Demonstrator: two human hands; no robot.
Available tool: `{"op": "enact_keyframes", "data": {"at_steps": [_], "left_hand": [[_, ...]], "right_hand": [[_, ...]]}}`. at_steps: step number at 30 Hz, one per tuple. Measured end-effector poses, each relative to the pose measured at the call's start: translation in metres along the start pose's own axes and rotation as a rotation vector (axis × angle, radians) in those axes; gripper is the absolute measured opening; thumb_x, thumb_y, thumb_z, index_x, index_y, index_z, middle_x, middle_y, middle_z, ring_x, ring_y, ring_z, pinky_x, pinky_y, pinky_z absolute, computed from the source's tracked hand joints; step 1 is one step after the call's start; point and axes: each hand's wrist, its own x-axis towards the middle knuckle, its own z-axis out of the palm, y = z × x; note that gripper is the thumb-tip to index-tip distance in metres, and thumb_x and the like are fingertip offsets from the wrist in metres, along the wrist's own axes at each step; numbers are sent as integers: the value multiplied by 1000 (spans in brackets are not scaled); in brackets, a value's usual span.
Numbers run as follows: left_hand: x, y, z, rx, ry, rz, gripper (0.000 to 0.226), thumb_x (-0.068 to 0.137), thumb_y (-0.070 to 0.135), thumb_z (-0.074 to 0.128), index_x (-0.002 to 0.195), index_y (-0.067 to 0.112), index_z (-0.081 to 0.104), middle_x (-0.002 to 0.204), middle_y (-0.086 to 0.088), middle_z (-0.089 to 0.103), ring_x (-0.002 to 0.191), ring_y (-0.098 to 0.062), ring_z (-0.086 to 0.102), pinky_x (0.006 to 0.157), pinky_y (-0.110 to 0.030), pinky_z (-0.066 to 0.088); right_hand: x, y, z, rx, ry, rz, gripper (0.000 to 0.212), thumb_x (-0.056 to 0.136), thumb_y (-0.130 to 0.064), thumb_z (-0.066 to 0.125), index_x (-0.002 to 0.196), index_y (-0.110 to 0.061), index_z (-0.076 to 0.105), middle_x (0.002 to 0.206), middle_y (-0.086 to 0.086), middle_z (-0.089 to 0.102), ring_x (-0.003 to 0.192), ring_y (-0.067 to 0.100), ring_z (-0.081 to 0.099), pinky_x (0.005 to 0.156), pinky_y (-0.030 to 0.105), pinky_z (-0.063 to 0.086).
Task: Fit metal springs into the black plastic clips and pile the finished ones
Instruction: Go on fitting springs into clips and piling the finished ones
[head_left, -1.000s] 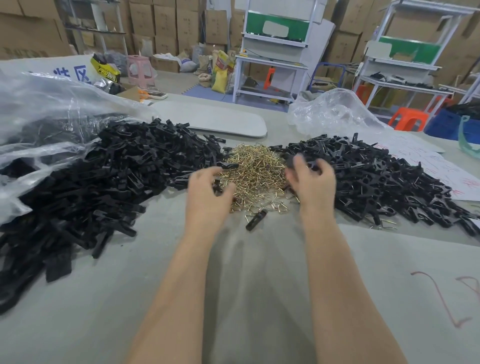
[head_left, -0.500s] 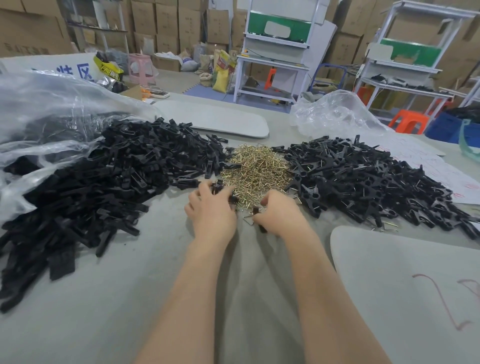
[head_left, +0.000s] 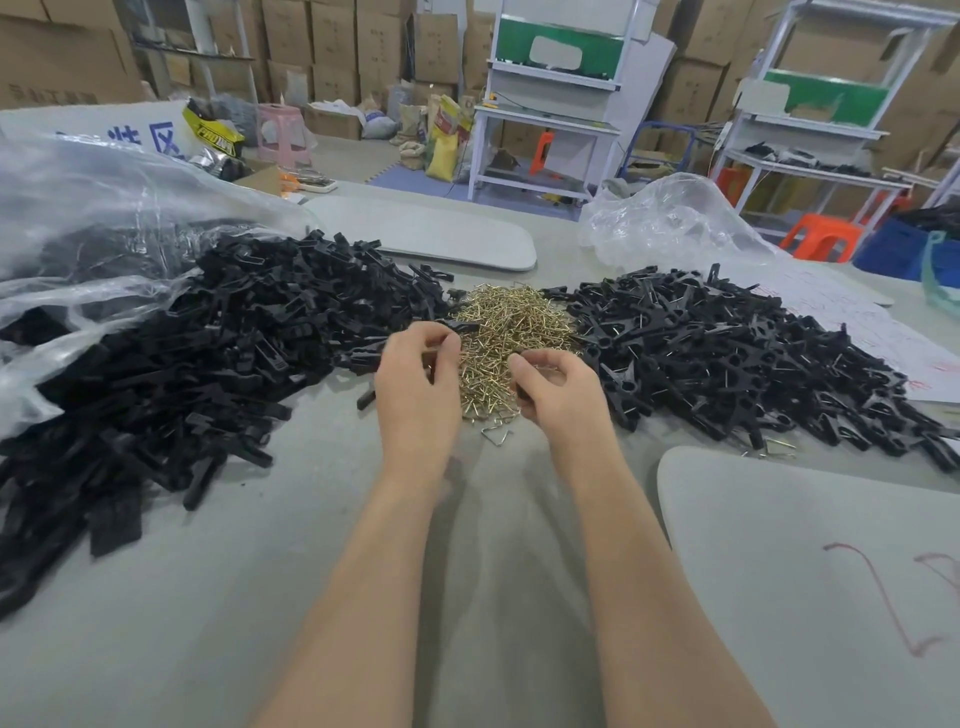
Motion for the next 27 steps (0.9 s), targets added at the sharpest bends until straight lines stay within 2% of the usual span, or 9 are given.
{"op": "enact_keyframes", "data": {"at_steps": [3,6,10,12,15,17,21,24,27], "left_hand": [[2,2,4,-422,12,-258,11,97,16,53,89,14,61,73,6,67,63,-8,58,65,-25,50],[4,-2,7,-652,33,-497,16,97,12,52,99,-1,63,73,0,68,64,-10,60,68,-23,51],[6,-2,3,-871,-75,-678,8,90,3,59,86,3,66,73,-6,68,62,-11,64,59,-17,53],[8,-1,2,-949,-79,-718,7,90,0,58,91,-1,65,76,-8,68,61,-9,64,61,-16,54],[9,0,1,-1017,-70,-758,9,92,2,55,97,0,62,82,-7,72,74,-11,68,71,-18,57],[8,1,1,-960,-112,-738,9,94,8,54,97,10,63,83,-1,74,79,-9,67,72,-21,55],[4,3,4,-789,-170,-688,12,93,16,59,89,24,66,73,17,70,75,-2,58,69,-20,40],[3,4,7,-807,-187,-634,10,93,9,58,96,16,64,72,10,70,67,-1,60,64,-15,47],[3,4,6,-815,-164,-601,16,93,4,56,107,6,62,73,3,70,67,-4,64,68,-16,52]], "right_hand": [[-5,-3,9,-28,20,-122,11,86,-17,69,87,-22,60,70,-3,63,52,0,56,59,22,50],[-13,-6,23,-124,3,-262,11,84,-14,70,86,-23,64,76,-9,64,69,5,62,71,29,55],[-19,-7,33,-223,-20,-313,11,87,-12,67,93,-22,68,84,-4,67,82,16,65,82,39,55],[-17,-8,31,-112,-39,-268,14,91,-7,61,97,-18,68,87,3,69,78,16,66,81,38,56],[-13,-9,26,-14,-60,-225,24,95,-2,52,114,-6,65,99,8,67,73,4,65,74,22,55],[-12,-8,24,-22,-20,-212,26,94,-1,52,117,-10,60,101,8,64,76,5,66,79,26,56],[-13,-8,23,-87,90,-277,18,89,-2,61,102,-14,58,92,0,64,92,15,64,88,31,53],[-14,-9,25,-111,83,-339,15,87,-1,62,93,-15,63,86,-7,66,84,7,65,80,17,51],[-14,-11,24,-20,53,-283,11,87,-4,65,88,-15,65,83,-4,68,78,4,65,77,18,52]]}}
